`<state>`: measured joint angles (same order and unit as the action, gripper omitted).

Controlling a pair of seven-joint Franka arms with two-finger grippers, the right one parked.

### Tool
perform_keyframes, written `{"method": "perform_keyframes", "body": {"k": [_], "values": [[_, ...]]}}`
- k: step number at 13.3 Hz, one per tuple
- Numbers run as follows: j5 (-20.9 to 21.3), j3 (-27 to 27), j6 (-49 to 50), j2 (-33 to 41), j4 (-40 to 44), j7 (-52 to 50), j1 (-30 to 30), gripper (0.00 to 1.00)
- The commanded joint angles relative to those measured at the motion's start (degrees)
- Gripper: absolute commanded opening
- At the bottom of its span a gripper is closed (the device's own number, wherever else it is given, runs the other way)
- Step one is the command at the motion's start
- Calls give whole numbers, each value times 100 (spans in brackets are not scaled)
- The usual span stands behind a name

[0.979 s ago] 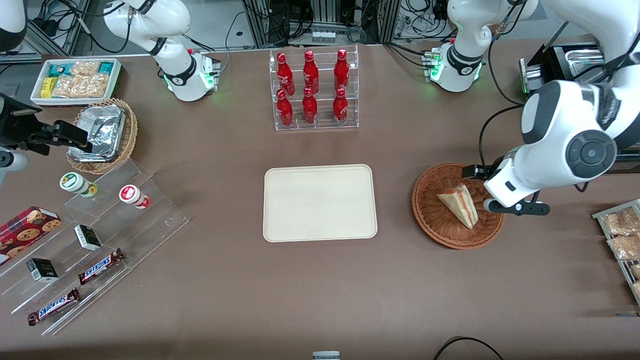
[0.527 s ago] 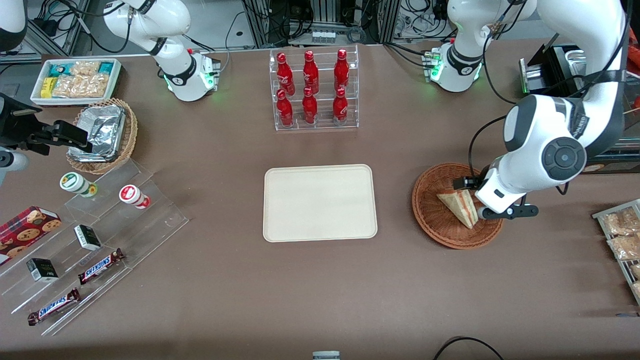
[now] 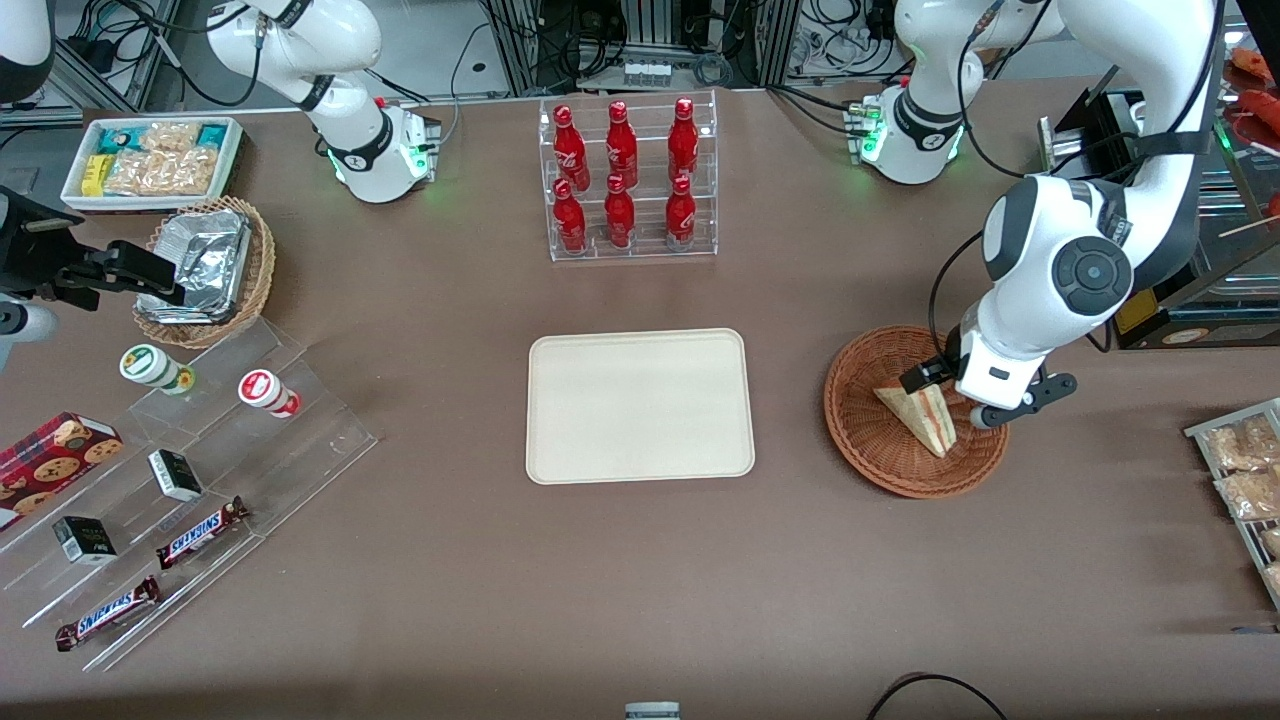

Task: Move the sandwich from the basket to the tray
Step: 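Lower the open left gripper around the sandwich and close on it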

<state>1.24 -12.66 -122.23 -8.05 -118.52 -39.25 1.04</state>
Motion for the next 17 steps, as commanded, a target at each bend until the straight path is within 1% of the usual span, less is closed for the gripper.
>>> {"method": "perform_keyframes", "body": {"k": [1, 6, 11, 17], "values": [[-1, -25, -283, 67, -145, -870, 28, 100], [-10, -17, -389, -170, -110, -1154, 28, 100], [-10, -17, -529, -513, -110, -1216, 37, 100], [-1, -8, -617, -741, -145, -1234, 37, 100]]}}
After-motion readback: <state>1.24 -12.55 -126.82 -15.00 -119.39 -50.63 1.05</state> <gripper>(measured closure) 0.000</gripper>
